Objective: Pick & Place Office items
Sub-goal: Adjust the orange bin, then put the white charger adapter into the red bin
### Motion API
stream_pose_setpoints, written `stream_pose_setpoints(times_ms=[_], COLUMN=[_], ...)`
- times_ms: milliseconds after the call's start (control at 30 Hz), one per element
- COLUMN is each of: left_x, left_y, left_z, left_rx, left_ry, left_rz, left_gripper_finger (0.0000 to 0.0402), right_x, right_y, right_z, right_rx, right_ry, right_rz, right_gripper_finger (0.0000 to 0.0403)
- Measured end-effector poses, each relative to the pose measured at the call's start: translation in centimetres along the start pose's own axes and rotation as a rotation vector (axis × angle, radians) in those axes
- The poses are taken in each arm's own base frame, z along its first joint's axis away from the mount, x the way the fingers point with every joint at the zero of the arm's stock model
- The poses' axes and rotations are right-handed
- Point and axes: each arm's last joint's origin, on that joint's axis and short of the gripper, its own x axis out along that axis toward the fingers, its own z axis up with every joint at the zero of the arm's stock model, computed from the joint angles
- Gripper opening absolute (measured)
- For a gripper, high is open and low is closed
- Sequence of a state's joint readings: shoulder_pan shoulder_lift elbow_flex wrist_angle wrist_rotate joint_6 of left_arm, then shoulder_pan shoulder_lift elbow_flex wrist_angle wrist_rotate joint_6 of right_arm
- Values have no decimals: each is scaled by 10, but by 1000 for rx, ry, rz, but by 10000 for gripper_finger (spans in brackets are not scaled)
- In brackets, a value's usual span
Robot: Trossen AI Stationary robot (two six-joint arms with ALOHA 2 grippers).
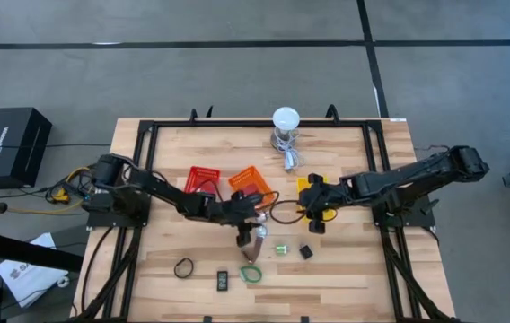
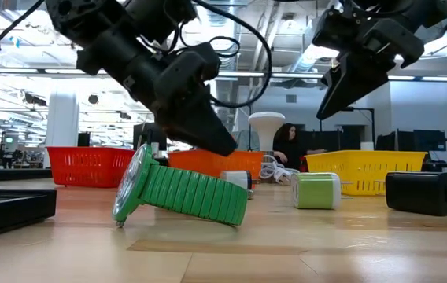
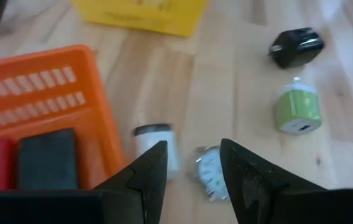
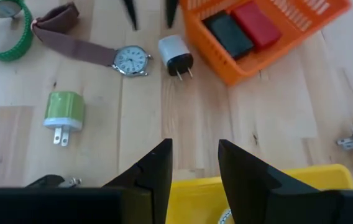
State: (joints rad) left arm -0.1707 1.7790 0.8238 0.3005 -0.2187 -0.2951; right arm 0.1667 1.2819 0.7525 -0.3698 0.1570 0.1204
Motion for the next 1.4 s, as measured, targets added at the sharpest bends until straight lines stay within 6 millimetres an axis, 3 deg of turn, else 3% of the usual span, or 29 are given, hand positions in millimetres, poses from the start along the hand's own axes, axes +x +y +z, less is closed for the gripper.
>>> stream_pose_setpoints(times_ms=[400, 633, 833, 1100, 1400], left_x=[-3, -9, -11, 0, 19], left_y=[37, 18, 2, 1, 0], left_z=[6, 7, 6, 4, -15], left_rx=[-46, -18, 4, -4, 55], left_ry=[60, 51, -12, -66, -49], left_rz=[133, 51, 69, 104, 134], left_gripper_finger=[144, 150, 196, 253, 249], right_x=[0, 0, 0, 0, 0], right_y=[3, 3, 3, 3, 3], right_z=[-1, -1, 0, 1, 2], right_rx=[-7, -6, -4, -15, -47], right_ry=[3, 3, -7, -11, -19], right_rz=[6, 6, 7, 7, 8], right_gripper_finger=[120, 120, 120, 120, 120])
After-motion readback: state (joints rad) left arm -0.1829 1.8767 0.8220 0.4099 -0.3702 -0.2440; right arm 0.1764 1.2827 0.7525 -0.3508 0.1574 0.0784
